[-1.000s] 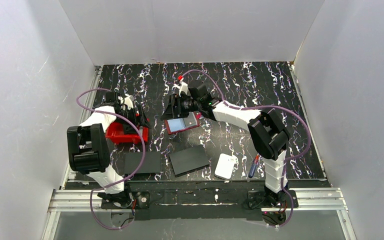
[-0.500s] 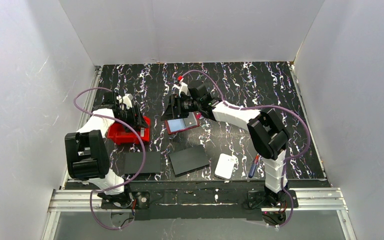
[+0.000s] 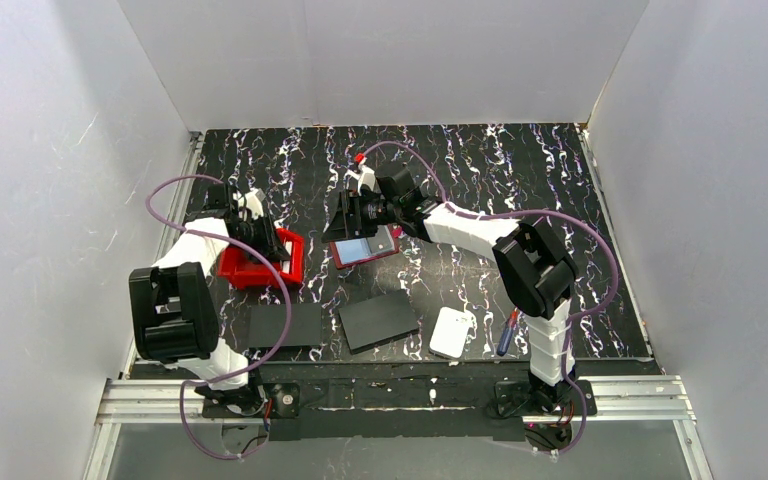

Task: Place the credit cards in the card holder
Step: Pick up the credit card from the storage box.

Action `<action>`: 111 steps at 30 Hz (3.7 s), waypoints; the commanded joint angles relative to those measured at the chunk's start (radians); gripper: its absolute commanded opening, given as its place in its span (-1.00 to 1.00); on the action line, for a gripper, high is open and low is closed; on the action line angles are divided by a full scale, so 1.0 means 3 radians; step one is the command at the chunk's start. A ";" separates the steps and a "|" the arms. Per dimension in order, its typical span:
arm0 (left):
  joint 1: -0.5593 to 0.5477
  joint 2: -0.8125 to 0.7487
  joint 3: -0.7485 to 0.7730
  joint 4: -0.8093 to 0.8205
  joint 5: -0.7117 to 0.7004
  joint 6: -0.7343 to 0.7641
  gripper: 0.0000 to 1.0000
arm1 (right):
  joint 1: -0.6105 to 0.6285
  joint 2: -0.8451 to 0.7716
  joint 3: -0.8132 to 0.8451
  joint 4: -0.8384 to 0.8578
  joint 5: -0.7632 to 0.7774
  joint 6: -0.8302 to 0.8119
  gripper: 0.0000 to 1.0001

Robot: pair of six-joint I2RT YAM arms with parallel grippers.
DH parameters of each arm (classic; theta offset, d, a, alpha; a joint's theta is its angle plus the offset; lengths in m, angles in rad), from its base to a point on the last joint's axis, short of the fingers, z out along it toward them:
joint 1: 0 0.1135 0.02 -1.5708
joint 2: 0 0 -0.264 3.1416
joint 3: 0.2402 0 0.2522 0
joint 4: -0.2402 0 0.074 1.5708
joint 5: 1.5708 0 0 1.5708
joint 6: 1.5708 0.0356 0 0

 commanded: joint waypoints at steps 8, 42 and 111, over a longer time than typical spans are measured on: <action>0.0004 -0.0310 0.0054 -0.0176 -0.0282 0.0080 -0.67 | 0.0011 0.0008 -0.0004 0.0106 -0.0089 -0.0029 0.41; 0.0009 0.0036 0.0059 0.0055 0.0461 -0.0050 0.09 | 0.0229 0.0699 0.0151 0.0860 -0.0032 0.0936 -0.17; -0.0490 -0.1716 -0.0845 0.2978 0.0357 -0.2636 -1.00 | -0.0450 -0.0713 -0.0867 0.0806 -0.0473 0.0286 0.57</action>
